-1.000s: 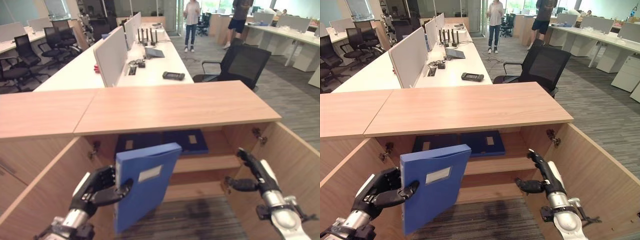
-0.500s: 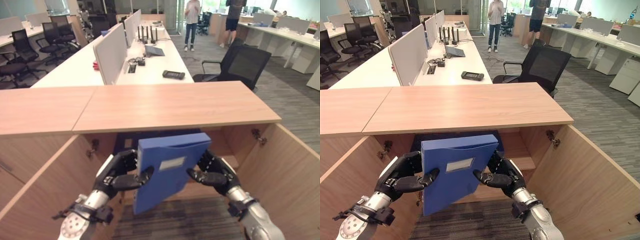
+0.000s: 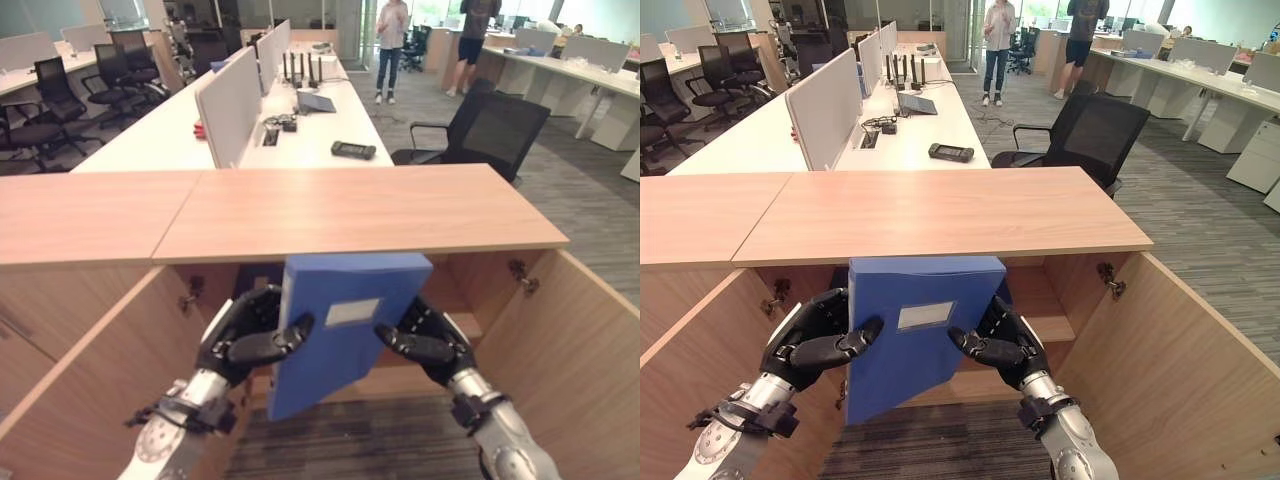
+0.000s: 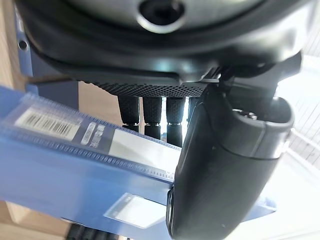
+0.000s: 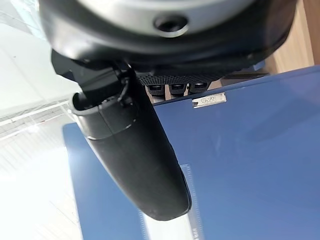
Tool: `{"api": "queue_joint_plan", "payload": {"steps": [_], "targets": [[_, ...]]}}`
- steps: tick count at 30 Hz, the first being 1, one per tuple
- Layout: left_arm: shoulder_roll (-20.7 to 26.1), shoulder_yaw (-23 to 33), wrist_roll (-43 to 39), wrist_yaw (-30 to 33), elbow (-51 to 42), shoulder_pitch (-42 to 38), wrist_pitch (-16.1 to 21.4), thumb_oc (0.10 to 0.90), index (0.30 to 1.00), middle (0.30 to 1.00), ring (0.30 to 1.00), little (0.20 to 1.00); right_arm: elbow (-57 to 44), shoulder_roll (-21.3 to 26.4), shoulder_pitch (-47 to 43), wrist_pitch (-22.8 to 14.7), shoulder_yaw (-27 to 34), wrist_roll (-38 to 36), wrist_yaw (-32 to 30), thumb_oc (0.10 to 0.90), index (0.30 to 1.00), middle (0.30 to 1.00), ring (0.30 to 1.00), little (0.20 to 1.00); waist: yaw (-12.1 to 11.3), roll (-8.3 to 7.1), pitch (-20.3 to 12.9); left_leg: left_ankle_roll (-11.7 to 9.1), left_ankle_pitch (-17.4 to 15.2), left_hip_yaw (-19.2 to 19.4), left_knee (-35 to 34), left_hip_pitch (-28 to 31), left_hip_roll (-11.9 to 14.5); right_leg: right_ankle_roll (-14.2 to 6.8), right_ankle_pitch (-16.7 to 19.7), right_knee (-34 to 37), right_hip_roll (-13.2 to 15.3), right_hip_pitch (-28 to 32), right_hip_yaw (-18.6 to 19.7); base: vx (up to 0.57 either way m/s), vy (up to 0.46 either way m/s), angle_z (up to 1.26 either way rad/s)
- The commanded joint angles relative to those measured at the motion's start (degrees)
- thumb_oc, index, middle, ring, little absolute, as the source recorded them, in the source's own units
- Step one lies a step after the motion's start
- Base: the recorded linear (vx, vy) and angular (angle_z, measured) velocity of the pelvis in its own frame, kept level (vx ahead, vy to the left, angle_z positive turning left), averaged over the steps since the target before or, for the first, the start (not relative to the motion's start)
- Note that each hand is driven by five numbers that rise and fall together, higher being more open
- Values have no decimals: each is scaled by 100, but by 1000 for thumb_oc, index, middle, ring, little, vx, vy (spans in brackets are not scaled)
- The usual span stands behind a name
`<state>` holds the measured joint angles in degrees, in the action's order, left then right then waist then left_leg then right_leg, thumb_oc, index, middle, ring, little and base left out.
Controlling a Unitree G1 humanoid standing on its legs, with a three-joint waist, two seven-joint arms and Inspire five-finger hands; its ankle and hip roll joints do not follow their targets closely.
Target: Put the empty folder in the office cabinet
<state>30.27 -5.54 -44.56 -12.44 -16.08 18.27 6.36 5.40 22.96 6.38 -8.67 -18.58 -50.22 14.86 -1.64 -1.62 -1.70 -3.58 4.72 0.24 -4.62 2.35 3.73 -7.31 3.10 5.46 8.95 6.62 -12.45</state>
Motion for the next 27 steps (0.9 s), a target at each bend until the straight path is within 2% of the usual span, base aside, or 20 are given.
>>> {"api": "queue_joint_plan", "payload": {"steps": [1, 8, 11, 19, 20, 21, 22, 27], "targets": [[-242, -456, -1082, -1043, -934, -1339, 672, 400, 300, 300, 300, 300, -141, -339, -899, -201, -638, 11, 560, 800, 900, 900, 900, 900, 55, -165, -212, 289, -681, -345, -38, 226, -477, 117, -133, -46, -340, -143, -56, -1, 4, 9], [106, -439, -1391, -1418, -1202, -1369, 614, 400, 300, 300, 300, 300, 296, -326, -1009, -281, -374, 64, 473, 800, 900, 900, 900, 900, 53, -174, -221, 284, -687, -342, -38, 225, -486, 105, -127, -46, -344, -144, -62, -1, 1, 2], [121, -507, -1531, -1542, -1194, -1406, 539, 400, 300, 300, 300, 300, 324, -328, -1037, -277, -360, 83, 489, 800, 900, 900, 900, 900, 60, -179, -228, 282, -690, -342, -38, 221, -486, 102, -129, -46, -344, -147, -60, 0, 0, 0], [-150, -1346, -2149, -1682, -1058, -1744, 262, 400, 300, 300, 300, 300, 622, -525, -1378, -294, -583, -35, 429, 800, 900, 900, 900, 900, 91, -188, -210, 293, -686, -325, -38, 222, -479, 109, -116, -46, -349, -158, -34, 0, 0, 0], [-197, -1549, -2195, -1674, -989, -1820, 213, 400, 300, 300, 300, 300, 604, -602, -1395, -288, -648, -207, 465, 712, 768, 768, 768, 768, 109, -184, -209, 294, -689, -314, -38, 225, -477, 107, -118, -46, -351, -158, -26, 0, 0, 0], [-197, -1551, -2195, -1675, -987, -1822, 214, 400, 300, 300, 300, 300, 604, -601, -1394, -288, -647, -208, 466, 712, 768, 768, 768, 768, 107, -184, -208, 294, -689, -314, -38, 225, -477, 107, -118, -46, -351, -158, -26, 0, 0, 0], [-226, -1682, -2212, -1680, -912, -1858, 195, 400, 300, 300, 300, 300, 574, -636, -1409, -296, -689, -323, 497, 400, 300, 300, 300, 300, 121, -184, -203, 296, -690, -309, -38, 227, -475, 107, -118, -46, -351, -160, -23, 0, 0, 0], [-343, -2172, -2280, -1662, -663, -1959, 107, 400, 300, 300, 300, 300, 343, -857, -1295, -267, -956, -1024, 709, 400, 300, 300, 300, 300, 185, -169, -194, 301, -700, -288, -38, 238, -475, 95, -112, -46, -347, -167, -5, 0, 0, 0]]}}
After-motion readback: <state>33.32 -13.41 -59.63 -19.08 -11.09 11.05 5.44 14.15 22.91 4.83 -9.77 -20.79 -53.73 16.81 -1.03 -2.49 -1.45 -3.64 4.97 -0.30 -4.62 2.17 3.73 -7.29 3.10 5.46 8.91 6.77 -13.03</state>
